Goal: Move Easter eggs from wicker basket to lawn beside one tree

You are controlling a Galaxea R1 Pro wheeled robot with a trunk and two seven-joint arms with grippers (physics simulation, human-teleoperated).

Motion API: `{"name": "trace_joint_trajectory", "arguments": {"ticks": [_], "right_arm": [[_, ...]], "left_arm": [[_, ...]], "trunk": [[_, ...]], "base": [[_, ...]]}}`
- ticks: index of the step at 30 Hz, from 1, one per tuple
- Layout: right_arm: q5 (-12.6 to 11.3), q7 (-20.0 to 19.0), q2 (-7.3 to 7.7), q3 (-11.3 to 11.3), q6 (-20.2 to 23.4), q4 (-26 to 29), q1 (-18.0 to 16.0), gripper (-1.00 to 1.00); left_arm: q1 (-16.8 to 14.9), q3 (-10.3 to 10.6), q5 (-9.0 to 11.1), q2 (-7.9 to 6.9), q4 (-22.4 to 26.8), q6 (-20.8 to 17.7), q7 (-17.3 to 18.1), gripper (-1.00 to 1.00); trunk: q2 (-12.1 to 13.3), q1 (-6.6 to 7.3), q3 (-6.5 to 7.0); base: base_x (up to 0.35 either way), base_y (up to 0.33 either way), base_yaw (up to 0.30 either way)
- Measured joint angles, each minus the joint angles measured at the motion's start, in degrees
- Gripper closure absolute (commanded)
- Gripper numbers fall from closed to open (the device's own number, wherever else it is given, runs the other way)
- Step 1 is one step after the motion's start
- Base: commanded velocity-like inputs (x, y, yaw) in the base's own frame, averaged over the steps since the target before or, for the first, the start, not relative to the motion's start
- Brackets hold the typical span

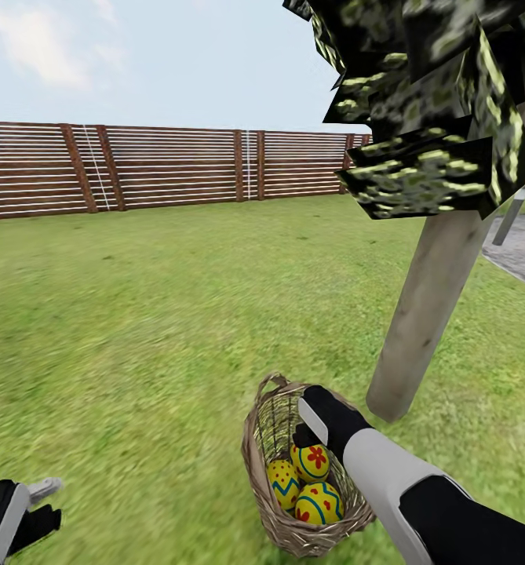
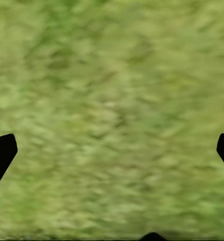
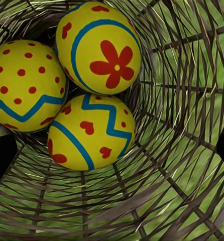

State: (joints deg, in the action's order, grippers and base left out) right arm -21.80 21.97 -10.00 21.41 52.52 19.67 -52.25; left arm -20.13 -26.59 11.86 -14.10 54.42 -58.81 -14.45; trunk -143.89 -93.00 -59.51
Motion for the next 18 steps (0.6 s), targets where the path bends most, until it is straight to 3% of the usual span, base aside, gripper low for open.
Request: {"name": "trace_joint_trajectory", "arguments": {"ticks": [1, 3, 6, 11, 14, 17, 18], "right_arm": [[0.0, 0.0, 0.0, 0.0, 0.0, 0.0, 0.0, -1.0], [0.0, 0.0, 0.0, 0.0, 0.0, 0.0, 0.0, -1.0], [0.0, 0.0, 0.0, 0.1, 0.0, 0.1, 0.0, -1.0], [0.0, 0.0, 0.0, 0.1, 0.0, 0.3, 0.0, -1.0], [0.0, 0.0, 0.0, 0.1, -0.8, 0.2, 0.0, -1.0], [0.0, -0.1, 0.0, 0.2, -1.5, 0.2, 0.0, -1.0], [0.0, -0.1, 0.0, 0.1, -1.7, 0.2, 0.0, -1.0]], "left_arm": [[-2.8, 0.2, 0.0, -2.09, -5.2, 0.0, 1.7, -1.0], [-7.2, 0.5, 0.1, -4.61, -11.6, 0.0, 3.8, -1.0], [-12.5, 0.7, 0.2, -6.66, -17.1, 0.1, 5.3, -1.0], [-21.0, 0.7, 0.3, -7.82, -20.5, 0.1, 6.2, -1.0], [-26.7, 0.6, 1.9, -8.02, -20.9, 0.1, 6.4, -1.0], [-30.0, 0.6, 5.5, -8.03, -19.4, 0.1, 6.5, -1.0], [-30.8, 0.6, 8.2, -7.91, -17.6, 0.1, 6.5, -1.0]], "trunk": [[0.0, 0.0, 0.0], [0.0, 0.0, 0.0], [0.0, 0.0, 0.0], [0.0, 0.0, 0.0], [0.0, 0.0, 0.0], [0.0, 0.0, 0.0], [0.0, 0.01, 0.0]], "base": [[0.0, 0.0, 0.0], [0.0, 0.0, 0.0], [0.0, 0.0, 0.0], [0.0, 0.0, 0.0], [0.0, 0.0, 0.0], [0.0, 0.0, 0.0], [0.0, 0.0, 0.0]]}}
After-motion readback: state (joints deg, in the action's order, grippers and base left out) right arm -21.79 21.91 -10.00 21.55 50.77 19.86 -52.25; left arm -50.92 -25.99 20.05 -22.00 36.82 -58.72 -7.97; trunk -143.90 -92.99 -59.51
